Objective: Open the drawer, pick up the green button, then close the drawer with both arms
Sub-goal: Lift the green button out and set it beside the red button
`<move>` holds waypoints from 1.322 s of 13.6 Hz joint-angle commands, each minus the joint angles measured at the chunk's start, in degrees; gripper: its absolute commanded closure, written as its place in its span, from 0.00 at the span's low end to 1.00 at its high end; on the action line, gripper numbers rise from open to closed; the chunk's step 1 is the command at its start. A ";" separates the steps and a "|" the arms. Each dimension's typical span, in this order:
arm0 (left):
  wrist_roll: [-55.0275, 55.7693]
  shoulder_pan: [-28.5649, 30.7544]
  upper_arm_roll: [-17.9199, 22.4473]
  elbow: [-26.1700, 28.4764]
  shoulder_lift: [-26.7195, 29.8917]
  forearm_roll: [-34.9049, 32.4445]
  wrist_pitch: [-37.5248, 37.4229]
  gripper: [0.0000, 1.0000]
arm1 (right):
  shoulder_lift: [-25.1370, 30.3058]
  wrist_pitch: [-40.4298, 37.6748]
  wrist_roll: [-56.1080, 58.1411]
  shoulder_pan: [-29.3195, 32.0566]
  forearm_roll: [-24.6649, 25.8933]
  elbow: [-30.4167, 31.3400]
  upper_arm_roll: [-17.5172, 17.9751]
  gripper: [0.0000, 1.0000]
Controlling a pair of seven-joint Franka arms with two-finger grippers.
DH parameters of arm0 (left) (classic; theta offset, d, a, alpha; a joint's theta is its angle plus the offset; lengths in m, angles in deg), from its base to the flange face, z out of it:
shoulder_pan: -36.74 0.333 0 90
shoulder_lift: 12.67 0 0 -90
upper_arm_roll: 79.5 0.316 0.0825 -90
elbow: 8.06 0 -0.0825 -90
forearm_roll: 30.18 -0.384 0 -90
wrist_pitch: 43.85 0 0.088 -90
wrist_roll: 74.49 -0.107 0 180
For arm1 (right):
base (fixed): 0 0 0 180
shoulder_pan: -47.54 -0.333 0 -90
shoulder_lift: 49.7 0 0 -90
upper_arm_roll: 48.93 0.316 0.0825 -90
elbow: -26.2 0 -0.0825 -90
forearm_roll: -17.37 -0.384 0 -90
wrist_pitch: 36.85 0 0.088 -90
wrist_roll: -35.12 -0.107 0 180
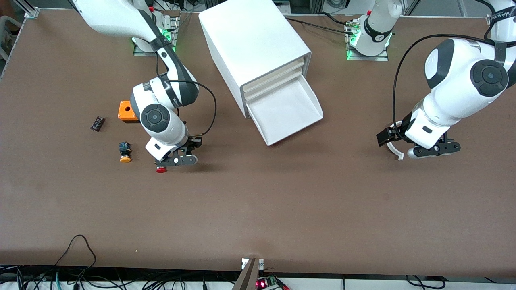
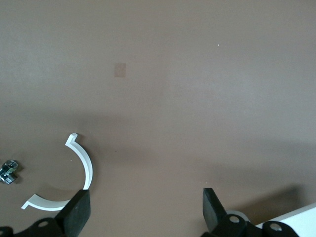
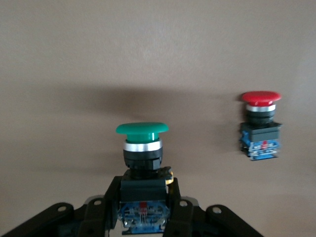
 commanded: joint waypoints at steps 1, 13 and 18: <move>4.17 0.18 -0.13 2.12 -1.03 0.94 4.90 0.00 | 2.30 9.13 -2.00 0.44 0.84 8.38 1.06 0.82; 38.63 -17.56 -0.21 6.44 -19.83 2.17 30.32 0.00 | 2.12 13.30 -6.04 2.37 0.49 7.09 0.62 0.00; 40.84 -21.52 -0.39 8.28 -21.52 2.17 29.54 0.00 | 3.26 -4.59 -5.60 3.51 0.23 -6.69 0.09 0.00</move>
